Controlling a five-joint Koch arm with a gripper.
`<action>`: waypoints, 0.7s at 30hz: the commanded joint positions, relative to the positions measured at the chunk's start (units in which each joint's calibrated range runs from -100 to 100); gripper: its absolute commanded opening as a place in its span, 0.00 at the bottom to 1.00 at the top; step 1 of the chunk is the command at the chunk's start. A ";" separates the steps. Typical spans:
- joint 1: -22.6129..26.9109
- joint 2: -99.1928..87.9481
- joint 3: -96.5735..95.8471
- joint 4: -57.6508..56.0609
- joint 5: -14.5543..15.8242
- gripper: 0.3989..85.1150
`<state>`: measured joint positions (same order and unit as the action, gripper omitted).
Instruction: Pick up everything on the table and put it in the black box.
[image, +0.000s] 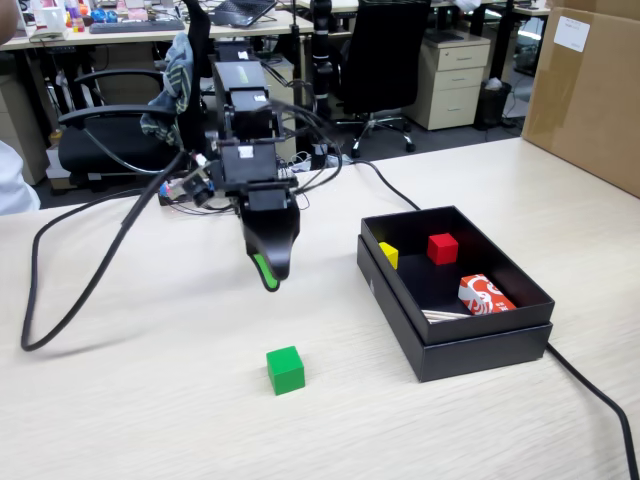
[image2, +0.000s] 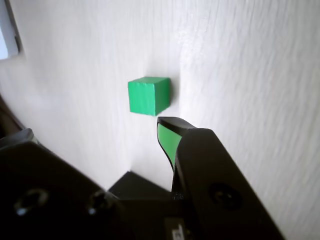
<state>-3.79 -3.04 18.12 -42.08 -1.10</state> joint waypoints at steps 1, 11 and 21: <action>-0.29 5.16 7.36 -0.29 -0.20 0.55; 0.00 16.64 11.35 -0.29 -0.15 0.53; 0.00 22.61 14.52 -0.98 -1.03 0.53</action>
<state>-3.88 20.65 28.16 -42.08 -1.20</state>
